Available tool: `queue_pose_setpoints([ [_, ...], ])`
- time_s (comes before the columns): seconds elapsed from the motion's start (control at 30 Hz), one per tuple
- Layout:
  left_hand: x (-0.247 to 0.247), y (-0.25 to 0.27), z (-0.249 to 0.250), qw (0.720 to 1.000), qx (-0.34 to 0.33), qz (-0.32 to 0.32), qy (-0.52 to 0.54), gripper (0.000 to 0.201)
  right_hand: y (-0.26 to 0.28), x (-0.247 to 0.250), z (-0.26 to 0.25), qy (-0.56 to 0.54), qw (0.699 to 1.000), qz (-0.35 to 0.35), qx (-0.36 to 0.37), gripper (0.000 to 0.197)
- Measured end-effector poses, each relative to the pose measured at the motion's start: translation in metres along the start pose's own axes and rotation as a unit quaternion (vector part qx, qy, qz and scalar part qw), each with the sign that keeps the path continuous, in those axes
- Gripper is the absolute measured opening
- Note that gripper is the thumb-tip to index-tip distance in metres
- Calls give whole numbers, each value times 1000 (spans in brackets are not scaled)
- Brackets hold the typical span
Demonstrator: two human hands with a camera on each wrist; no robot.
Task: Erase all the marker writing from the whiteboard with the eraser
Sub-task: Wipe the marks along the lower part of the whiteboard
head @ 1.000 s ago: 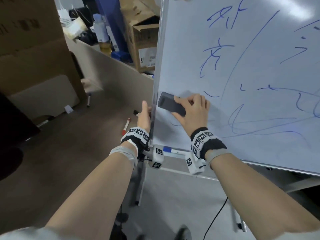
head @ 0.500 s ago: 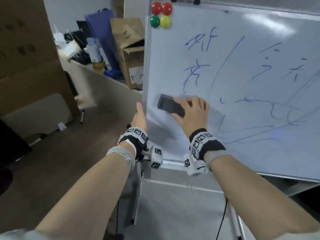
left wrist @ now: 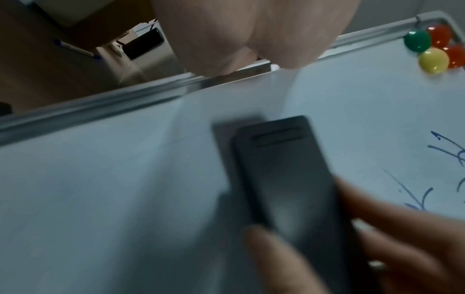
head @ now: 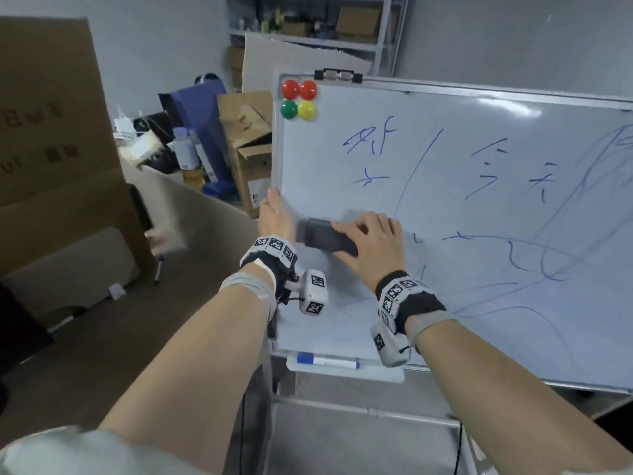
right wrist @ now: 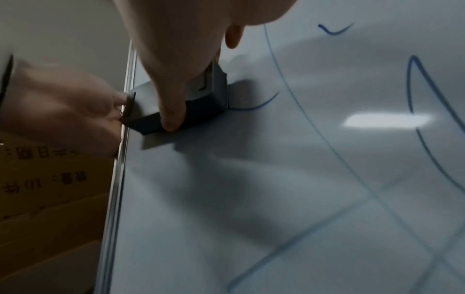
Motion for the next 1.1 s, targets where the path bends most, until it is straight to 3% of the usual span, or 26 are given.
queue_pose_setpoints([
  [0.13, 0, 9, 4, 1000, 13, 4, 11, 66, -53, 38, 32, -5, 987, 93, -133, 54],
  [0.23, 2, 12, 35, 998, 48, -14, 26, 81, -86, 59, 44, 0, 975, 118, -190, 53],
  [0.33, 2, 6, 74, 999, 23, -8, 36, 82, -105, 63, 36, -33, 976, 113, -181, 53],
  [0.5, 0, -5, 83, 999, -12, 5, 33, 66, -111, 49, 8, -16, 997, 60, -39, 55],
  [0.57, -2, -5, 82, 1000, -11, 10, 25, 65, -114, 57, 21, 5, 993, 85, -76, 53],
  [0.67, -7, -3, 83, 1000, -13, 23, 7, 65, -114, 80, 54, 2, 967, 137, -216, 49],
  [0.73, -11, -1, 84, 1000, -18, 23, -10, 66, -114, 87, 65, -4, 953, 154, -262, 49],
  [0.8, -12, -2, 82, 999, -21, 28, -21, 67, -111, 84, 59, -37, 957, 142, -252, 50],
  [0.97, -3, -5, 80, 999, -26, 34, -16, 66, -103, 65, 25, -15, 994, 33, -101, 53],
  [1.03, -1, -6, 80, 999, -29, 34, -22, 66, -104, 72, 35, 8, 987, 63, -147, 52],
  [1.1, -3, -5, 79, 999, -31, 36, -23, 65, -100, 85, 54, 0, 961, 119, -249, 52],
])
Point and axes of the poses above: each hand's wrist, its own y-axis away from the middle knuckle, its own x-axis out of the back of the hand, z = x × y, the point moved 2 cm from there along -y, towards the middle knuckle, and after that the axes turned 2 degrees about x, right-handed, at the moved point
